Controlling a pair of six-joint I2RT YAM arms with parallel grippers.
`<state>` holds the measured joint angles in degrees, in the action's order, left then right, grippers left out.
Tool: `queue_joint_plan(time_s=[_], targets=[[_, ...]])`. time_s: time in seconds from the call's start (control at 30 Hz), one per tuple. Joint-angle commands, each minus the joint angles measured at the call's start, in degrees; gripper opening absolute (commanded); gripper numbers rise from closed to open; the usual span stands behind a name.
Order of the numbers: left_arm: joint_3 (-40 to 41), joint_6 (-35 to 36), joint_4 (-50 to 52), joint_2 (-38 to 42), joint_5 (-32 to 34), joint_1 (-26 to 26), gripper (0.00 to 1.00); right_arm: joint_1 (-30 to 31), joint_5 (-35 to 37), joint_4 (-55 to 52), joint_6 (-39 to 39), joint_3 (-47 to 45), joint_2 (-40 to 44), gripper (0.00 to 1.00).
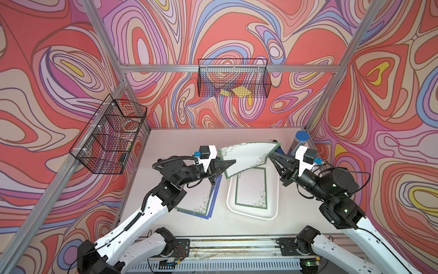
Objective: Take out the stationery paper from the storage box
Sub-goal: Place the stationery paper at the center of the board.
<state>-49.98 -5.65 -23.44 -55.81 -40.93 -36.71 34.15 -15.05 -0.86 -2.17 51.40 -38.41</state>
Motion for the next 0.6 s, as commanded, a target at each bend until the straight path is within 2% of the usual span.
queue_joint_plan(time_s=[0.0,0.2,0.37,0.43,0.57], targets=[[-5.2,5.5,14.7,2.2,2.0,0.1,0.00,0.1,3.4,0.0,-0.1,-0.2,0.2,0.25],[-14.4,11.9,43.3,3.6,8.7,0.1,0.00,0.1,4.3,-0.5,-0.4,-0.4,0.0,0.28],[-23.7,11.6,65.3,0.1,13.9,0.5,0.00,0.1,3.8,0.0,0.2,-1.0,-0.6,0.29],[-26.6,10.7,71.3,-2.3,13.7,0.8,0.00,0.1,3.4,0.8,0.4,-1.5,-0.7,0.30],[-28.5,9.2,76.3,-6.2,10.5,1.2,0.00,0.1,2.7,2.1,0.8,-2.0,-1.3,0.30]])
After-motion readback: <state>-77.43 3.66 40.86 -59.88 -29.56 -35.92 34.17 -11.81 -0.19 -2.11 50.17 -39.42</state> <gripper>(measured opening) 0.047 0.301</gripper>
